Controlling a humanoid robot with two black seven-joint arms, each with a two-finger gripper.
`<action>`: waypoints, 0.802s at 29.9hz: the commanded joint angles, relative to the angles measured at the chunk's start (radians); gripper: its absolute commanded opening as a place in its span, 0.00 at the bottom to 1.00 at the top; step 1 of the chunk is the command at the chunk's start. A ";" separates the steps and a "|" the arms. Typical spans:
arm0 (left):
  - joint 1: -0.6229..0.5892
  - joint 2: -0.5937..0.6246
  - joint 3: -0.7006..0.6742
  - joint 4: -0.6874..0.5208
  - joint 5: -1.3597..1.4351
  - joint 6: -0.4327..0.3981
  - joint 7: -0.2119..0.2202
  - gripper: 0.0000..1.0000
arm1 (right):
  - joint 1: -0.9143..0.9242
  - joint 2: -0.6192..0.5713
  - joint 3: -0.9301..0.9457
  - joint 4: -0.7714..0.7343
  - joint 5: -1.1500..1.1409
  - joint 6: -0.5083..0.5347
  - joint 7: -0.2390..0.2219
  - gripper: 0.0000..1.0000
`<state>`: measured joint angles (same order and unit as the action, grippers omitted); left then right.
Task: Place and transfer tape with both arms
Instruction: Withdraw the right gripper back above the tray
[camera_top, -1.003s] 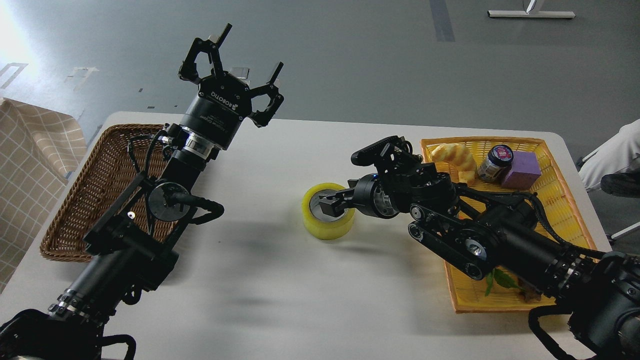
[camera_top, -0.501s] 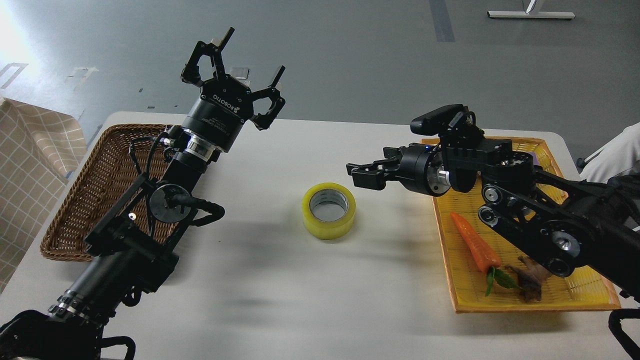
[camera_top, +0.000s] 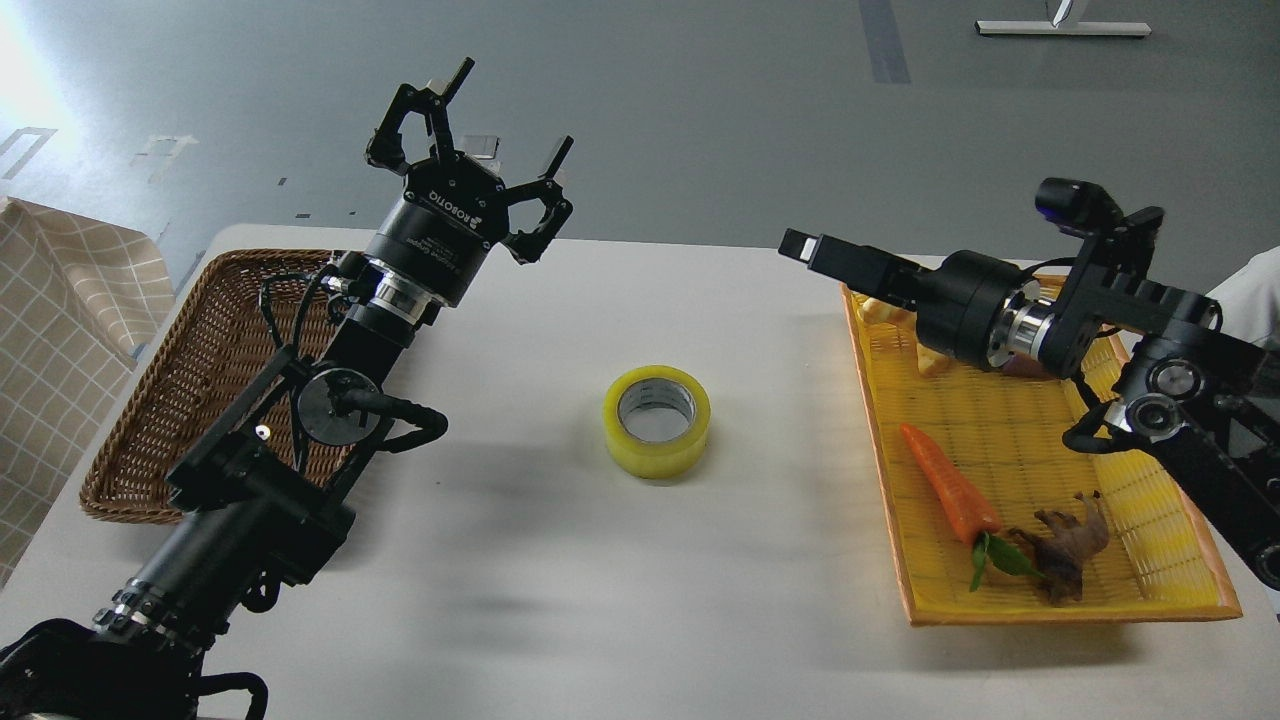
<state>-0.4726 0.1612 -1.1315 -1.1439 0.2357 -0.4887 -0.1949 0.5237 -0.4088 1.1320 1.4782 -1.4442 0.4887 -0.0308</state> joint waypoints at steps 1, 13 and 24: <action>0.000 0.003 -0.001 0.000 0.001 0.000 0.002 0.98 | -0.039 0.007 0.149 -0.012 0.200 0.000 0.000 1.00; -0.003 -0.005 0.026 0.000 0.004 0.000 0.002 0.98 | -0.085 0.258 0.526 -0.141 0.722 0.000 0.000 1.00; -0.015 -0.002 0.030 0.000 0.016 0.000 0.003 0.98 | -0.140 0.409 0.652 -0.200 0.817 0.000 -0.003 1.00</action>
<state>-0.4810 0.1591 -1.1030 -1.1452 0.2455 -0.4887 -0.1915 0.3946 -0.0017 1.7837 1.3055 -0.6569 0.4884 -0.0330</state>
